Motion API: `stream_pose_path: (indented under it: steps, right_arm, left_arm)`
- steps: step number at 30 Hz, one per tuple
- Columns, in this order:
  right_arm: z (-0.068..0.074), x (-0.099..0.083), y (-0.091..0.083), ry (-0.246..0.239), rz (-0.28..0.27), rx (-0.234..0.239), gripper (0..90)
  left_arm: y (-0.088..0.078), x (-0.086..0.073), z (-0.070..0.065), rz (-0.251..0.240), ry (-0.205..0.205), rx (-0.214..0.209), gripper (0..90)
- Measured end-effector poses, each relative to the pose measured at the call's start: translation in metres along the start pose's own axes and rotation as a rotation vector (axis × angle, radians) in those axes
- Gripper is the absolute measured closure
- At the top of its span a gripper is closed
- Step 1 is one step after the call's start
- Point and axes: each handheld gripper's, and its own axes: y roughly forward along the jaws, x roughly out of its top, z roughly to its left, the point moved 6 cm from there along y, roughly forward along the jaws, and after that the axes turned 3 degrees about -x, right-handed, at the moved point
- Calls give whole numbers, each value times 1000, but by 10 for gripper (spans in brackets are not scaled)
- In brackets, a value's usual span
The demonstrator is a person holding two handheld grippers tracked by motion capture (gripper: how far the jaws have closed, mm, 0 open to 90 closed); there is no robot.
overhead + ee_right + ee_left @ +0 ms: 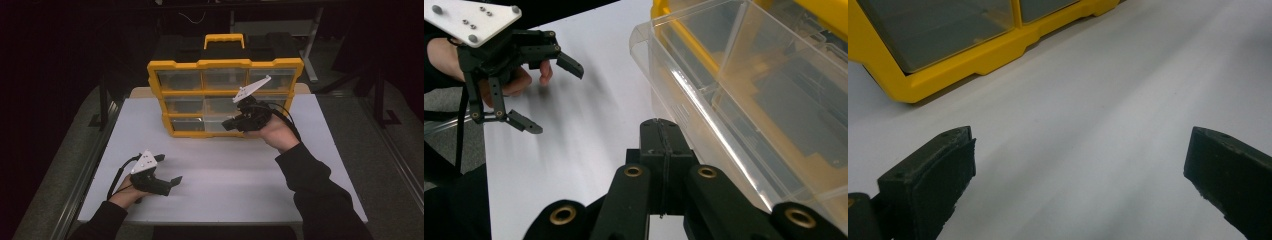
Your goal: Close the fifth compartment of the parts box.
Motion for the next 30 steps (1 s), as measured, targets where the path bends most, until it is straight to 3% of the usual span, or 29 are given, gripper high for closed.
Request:
stream_pose_path:
  steps: [19,30]
  right_arm:
    - [-24,9,5,48,-8,-19,885]
    - [-36,17,6,58,-40,-24,885]
  left_arm:
    - [2,1,1,1,-2,0,0]
    - [0,1,4,2,-5,10,0]
